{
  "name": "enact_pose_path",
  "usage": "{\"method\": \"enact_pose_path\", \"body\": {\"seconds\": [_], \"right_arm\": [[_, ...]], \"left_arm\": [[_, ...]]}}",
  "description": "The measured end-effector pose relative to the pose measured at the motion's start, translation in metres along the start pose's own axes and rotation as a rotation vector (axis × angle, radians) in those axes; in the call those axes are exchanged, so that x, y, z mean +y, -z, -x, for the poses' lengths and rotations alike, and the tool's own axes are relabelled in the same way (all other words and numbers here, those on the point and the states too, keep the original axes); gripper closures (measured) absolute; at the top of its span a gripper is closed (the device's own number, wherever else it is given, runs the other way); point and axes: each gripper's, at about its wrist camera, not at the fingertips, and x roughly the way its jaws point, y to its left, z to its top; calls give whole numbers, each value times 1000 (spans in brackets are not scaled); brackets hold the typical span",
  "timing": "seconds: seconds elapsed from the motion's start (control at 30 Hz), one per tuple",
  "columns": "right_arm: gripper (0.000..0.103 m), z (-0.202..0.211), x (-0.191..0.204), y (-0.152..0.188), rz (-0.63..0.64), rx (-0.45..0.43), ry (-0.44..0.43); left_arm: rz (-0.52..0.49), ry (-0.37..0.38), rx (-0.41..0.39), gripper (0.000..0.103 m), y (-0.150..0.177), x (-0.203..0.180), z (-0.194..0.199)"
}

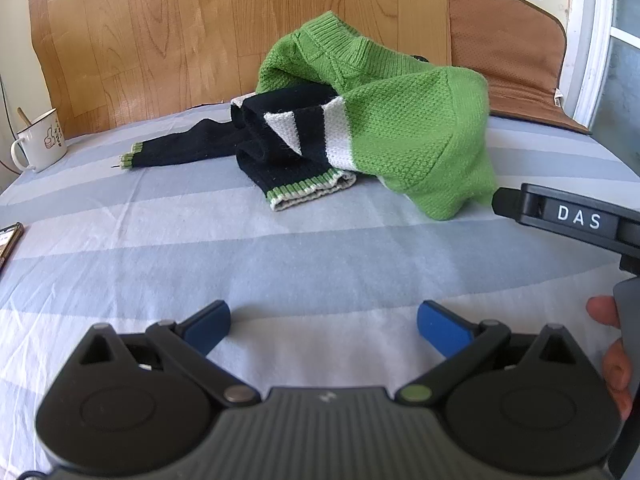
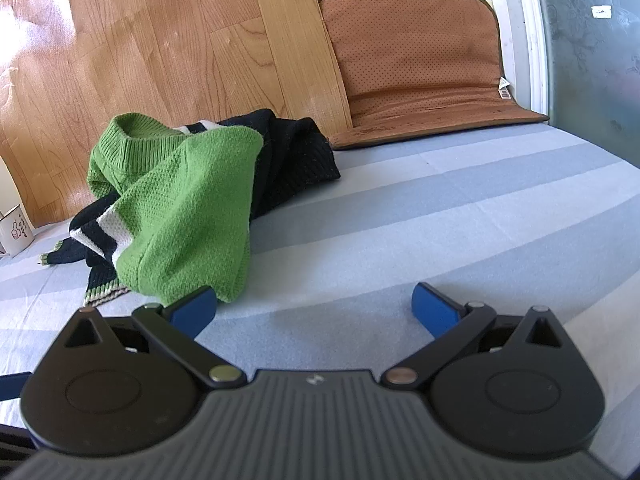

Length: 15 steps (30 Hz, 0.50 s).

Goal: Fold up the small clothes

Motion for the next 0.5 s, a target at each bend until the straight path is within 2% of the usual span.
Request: {"method": "enact_pose_path", "body": {"seconds": [0.5], "right_arm": [[0, 1, -1, 1, 0, 0, -3]], "left_arm": [[-4, 4, -5, 0, 3, 0, -1]]}}
